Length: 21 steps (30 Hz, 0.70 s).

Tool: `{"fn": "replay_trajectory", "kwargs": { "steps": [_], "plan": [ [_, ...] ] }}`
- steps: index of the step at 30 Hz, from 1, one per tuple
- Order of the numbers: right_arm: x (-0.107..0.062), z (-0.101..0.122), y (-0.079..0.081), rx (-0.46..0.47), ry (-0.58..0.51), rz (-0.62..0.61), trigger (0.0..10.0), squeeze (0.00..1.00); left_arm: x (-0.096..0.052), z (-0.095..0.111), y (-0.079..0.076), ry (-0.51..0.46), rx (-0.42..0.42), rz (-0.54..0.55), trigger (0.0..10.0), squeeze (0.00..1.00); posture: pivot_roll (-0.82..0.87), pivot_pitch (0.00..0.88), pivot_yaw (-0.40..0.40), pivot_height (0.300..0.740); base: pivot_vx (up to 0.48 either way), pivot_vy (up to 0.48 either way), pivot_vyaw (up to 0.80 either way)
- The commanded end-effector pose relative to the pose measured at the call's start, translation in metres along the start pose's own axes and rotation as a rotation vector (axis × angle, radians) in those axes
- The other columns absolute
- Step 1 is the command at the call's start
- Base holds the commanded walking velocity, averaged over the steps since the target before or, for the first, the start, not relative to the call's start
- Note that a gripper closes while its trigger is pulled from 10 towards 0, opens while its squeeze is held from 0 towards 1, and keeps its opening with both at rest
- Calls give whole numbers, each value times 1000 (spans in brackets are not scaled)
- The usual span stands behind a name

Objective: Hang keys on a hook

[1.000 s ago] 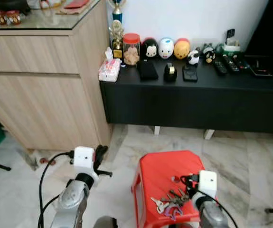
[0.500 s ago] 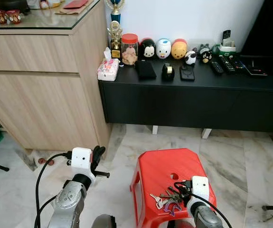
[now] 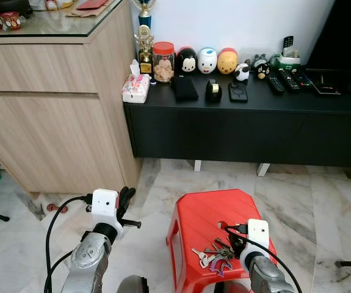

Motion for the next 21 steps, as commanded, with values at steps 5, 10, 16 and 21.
{"fn": "replay_trajectory", "kwargs": {
  "steps": [5,10,16,21],
  "plan": [
    [3,9,5,27,-14,1,10000,0,-1,4,1,-1,12,-5,10000,0,171,78,-29,632,0,0,0],
    [4,15,9,3,-20,14,10000,0,4,17,5,-45,1,7,10000,0,172,90,-30,632,0,0,0],
    [4,10,8,-38,12,7,10000,0,7,27,4,-75,10,-2,10000,0,173,106,-36,632,0,0,0],
    [3,4,6,-45,35,2,10000,0,4,28,3,-75,12,2,10000,0,172,119,-38,632,0,0,0]
  ]
}}
Point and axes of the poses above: a point about 5 cm out from each wrist's last joint towards the gripper, its own x axis pointing out of the wrist towards the gripper, its own z axis along the axis of the wrist's last joint, y = z × x, the point moved 1 cm from there along x, pointing out of the wrist towards the gripper, and after that the axes turned 11 degrees about x, right-handed, at the moved point
